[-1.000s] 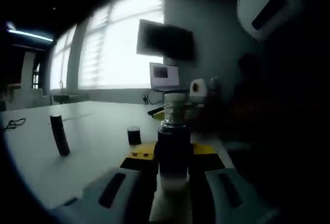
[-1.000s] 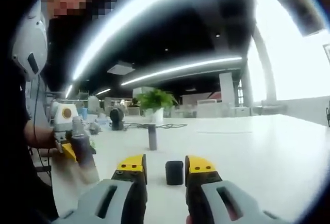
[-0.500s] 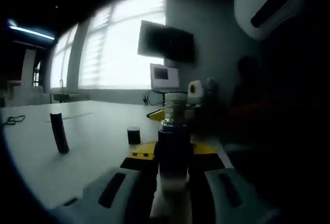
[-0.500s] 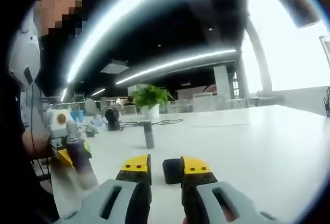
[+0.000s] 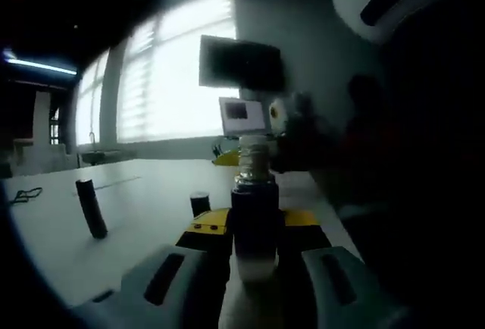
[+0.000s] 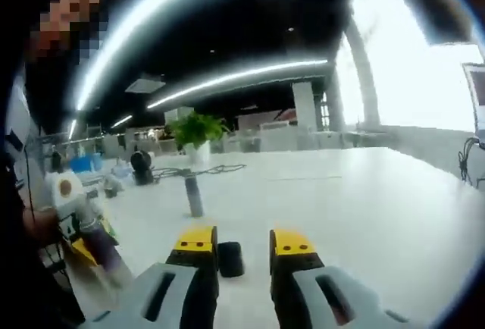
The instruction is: Pick up cosmetic bottle twist off cap place on table pick up cap screw tight cap place on table
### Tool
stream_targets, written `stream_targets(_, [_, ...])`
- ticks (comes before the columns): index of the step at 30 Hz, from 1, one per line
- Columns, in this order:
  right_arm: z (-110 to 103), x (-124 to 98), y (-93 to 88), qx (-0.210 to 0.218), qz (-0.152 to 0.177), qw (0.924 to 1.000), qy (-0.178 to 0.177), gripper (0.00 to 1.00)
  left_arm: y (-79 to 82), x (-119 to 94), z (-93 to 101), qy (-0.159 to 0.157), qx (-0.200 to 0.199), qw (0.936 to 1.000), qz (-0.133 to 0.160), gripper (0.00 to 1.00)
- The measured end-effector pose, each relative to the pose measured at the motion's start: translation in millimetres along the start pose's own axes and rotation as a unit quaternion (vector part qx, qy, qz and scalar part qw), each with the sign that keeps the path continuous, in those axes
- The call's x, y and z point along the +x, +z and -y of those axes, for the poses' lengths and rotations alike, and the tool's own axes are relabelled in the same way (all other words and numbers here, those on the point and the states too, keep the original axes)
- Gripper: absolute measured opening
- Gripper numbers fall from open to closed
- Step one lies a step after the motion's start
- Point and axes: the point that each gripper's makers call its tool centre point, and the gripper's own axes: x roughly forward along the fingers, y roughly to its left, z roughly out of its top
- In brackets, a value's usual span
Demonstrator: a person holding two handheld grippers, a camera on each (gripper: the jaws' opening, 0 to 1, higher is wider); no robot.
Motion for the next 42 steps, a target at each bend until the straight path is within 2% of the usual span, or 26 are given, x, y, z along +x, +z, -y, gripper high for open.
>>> stream_targets(3, [-15, 10, -10.3, -0.024, -0.033, 0.9989, 0.025, 0.21, -0.6, 0, -1.0, 0.004, -0.001, 1.0000, -0.001, 0.13])
stream_targets(4, [-19, 14, -11.4, -0.024, -0.035, 0.9986, 0.030, 0.21, -0.8, 0, -1.0, 0.005, 0.002, 1.0000, -0.002, 0.13])
stream_targets(9, [-23, 30, -24.9, -0.037, -0.054, 0.9975, 0.028, 0.25, -2.3, 0, -4.4, 0.013, 0.035, 0.9993, -0.009, 0.14])
stream_targets(13, [-26, 37, -33.0, -0.045, -0.066, 0.9964, 0.029, 0.24, -2.7, 1, -1.8, 0.002, 0.024, 0.9997, -0.009, 0.13])
stream_targets(18, [-28, 39, -38.2, -0.046, -0.074, 0.9959, 0.024, 0.21, -3.9, 2, -3.7, 0.005, 0.006, 0.9999, -0.010, 0.13])
stream_targets(24, [-26, 44, -41.1, -0.037, -0.071, 0.9966, 0.017, 0.17, -5.3, 3, -8.0, 0.011, -0.005, 0.9998, -0.012, 0.13])
stream_targets(25, [-26, 44, -42.5, -0.036, -0.072, 0.9966, 0.018, 0.17, -7.4, 4, -9.7, 0.015, -0.021, 0.9995, -0.018, 0.13])
stream_targets(30, [-22, 48, -46.6, -0.040, -0.068, 0.9968, 0.014, 0.16, -10.1, 9, -14.5, 0.012, -0.006, 0.9995, -0.029, 0.13])
stream_targets(37, [-22, 48, -48.3, -0.039, -0.053, 0.9978, 0.015, 0.14, -17.9, 9, -14.0, 0.007, -0.009, 0.9992, -0.039, 0.13])
stream_targets(40, [-20, 47, -47.2, -0.044, -0.046, 0.9979, 0.011, 0.13, -22.6, 9, -16.8, 0.015, 0.003, 0.9986, -0.050, 0.13])
stream_targets(42, [-22, 44, -39.1, -0.053, -0.026, 0.9981, 0.014, 0.13, -24.2, 9, -16.6, 0.016, 0.004, 0.9984, -0.054, 0.13])
